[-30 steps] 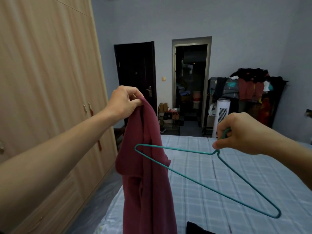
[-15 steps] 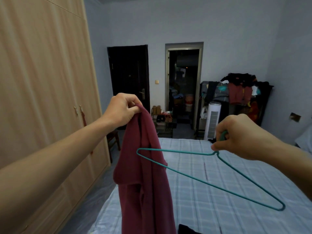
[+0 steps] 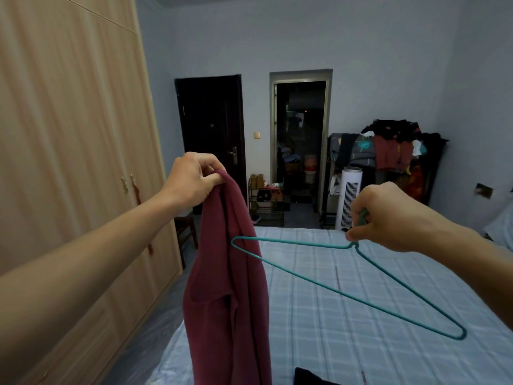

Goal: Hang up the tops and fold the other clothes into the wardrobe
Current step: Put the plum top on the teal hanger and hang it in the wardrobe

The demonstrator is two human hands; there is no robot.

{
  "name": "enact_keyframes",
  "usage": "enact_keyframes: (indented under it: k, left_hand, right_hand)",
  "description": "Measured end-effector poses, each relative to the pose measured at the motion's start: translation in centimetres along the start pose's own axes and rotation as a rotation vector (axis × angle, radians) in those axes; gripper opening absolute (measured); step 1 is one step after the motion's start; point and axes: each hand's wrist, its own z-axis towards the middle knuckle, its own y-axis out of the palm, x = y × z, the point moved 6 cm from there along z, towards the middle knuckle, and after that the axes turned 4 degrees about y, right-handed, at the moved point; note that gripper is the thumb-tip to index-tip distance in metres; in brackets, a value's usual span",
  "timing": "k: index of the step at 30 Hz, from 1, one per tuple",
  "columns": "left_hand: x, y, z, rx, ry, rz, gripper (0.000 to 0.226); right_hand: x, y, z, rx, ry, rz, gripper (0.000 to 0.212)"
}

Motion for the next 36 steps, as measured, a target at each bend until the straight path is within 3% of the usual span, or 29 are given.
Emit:
enact_keyframes:
  k: [6,19,24,29,32,36]
  left_hand:
    - [2.1,1.1,-0.4,-0.063,0.0,-0.068,0.012]
    - [10.9,6.5,-3.7,-0.293,0.207,-0.158,0.005]
    - [9.6,6.5,-4.3,-0.262,0.112,-0.222,0.005]
    - [9.9,7.3,-5.6,-0.289,0.081,-0.325,0.004]
    - [9.5,7.6,-6.1,-0.282,0.043,-0.366,0.005]
    - [9.1,8.3,-7.4,-0.292,0.014,-0.39,0.007]
  right_hand:
    - [-3.1,1.6,0.2,0.036,-0.159,0.058,0.035]
    - [-9.5,3.8,-0.2,0.135,-0.596,0.261,0.024]
    - [-7.4,3.6,-0.9,0.234,-0.483,0.493,0.024]
    - [-6.2,3.0,-1.6,0.539,-0.325,0.728,0.02]
    - [-5.3,3.7,-1.7,0.534,-0.251,0.879,0.012]
    - [-4.5,3.8,-1.2,0.576,-0.165,0.943,0.016]
